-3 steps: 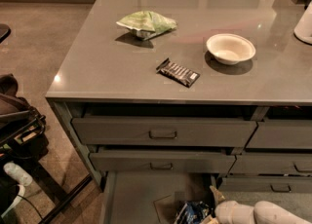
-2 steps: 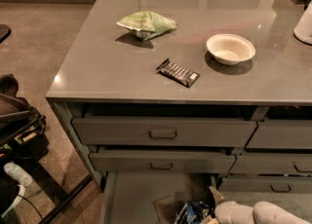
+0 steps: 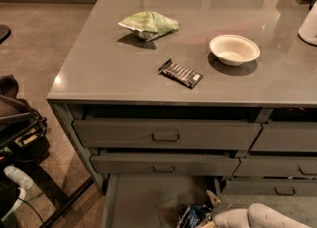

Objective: Pick blue chip bag from bottom drawer and place on counter

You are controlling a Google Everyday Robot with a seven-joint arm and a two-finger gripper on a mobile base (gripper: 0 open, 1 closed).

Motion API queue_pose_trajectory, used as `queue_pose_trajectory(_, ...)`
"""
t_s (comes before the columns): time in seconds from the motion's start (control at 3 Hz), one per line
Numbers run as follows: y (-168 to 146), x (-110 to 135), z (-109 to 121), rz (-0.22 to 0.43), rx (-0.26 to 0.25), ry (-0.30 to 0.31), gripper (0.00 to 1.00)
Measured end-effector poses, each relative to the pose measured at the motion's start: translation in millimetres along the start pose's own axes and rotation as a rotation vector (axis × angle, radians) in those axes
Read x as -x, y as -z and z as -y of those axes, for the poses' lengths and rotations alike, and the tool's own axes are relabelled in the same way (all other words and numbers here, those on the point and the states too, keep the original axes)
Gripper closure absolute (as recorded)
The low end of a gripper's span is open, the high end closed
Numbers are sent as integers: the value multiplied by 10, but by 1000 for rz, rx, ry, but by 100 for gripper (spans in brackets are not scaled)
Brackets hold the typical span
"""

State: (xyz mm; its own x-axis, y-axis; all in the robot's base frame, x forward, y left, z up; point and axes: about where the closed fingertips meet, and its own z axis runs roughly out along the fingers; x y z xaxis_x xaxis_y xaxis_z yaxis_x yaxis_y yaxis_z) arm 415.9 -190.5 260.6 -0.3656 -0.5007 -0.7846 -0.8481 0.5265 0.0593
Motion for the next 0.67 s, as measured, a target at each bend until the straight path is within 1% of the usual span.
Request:
queue_pose_trajectory(0.33,-216,-99,89,-9,19,27,0)
queue_pose_trajectory(0.67,-390,-200,178,-46,38,70,0)
